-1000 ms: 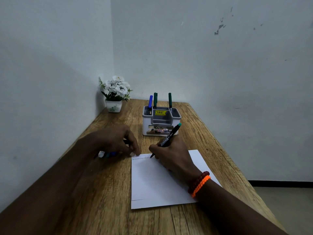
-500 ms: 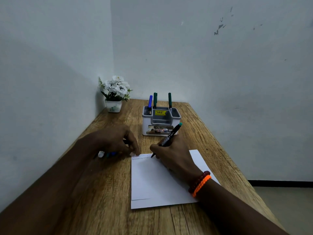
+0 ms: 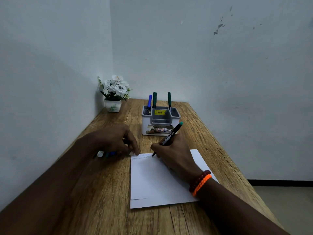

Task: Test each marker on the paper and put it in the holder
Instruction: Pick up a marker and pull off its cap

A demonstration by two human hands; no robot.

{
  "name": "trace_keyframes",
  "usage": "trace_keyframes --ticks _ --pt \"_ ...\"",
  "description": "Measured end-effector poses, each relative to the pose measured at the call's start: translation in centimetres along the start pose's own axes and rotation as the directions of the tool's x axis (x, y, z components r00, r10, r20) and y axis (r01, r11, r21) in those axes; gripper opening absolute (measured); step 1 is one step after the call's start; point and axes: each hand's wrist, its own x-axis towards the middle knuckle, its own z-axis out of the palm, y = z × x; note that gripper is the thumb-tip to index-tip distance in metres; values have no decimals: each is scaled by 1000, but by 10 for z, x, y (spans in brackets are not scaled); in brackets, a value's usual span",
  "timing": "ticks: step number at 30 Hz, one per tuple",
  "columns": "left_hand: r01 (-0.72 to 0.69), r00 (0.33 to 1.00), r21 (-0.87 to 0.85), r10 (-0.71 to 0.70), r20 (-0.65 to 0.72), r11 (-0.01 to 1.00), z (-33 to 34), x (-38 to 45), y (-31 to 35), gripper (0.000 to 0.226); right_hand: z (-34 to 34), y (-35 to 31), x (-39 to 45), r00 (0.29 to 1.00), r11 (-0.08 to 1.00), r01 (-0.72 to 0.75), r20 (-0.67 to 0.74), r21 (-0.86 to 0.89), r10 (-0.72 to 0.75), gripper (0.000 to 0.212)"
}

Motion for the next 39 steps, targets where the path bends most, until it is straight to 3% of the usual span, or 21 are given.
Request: trace_keyframes --ticks 18,23,27,39 --pt "6 1000 10 -7 5 1000 0 0 2 26 -1 -3 -2 999 1000 -24 -25 2 24 26" --pt "-8 1000 13 8 5 1000 0 -1 2 27 -2 -5 -3 998 997 -61 -6 42 61 28" --pt "4 1000 19 -4 -2 1000 -1 -1 4 27 -10 -13 -9 995 984 -104 15 143 103 14" --pt "-1 1000 78 2 -9 997 -1 -2 5 22 -28 -20 -3 991 971 -130 5 198 132 20"
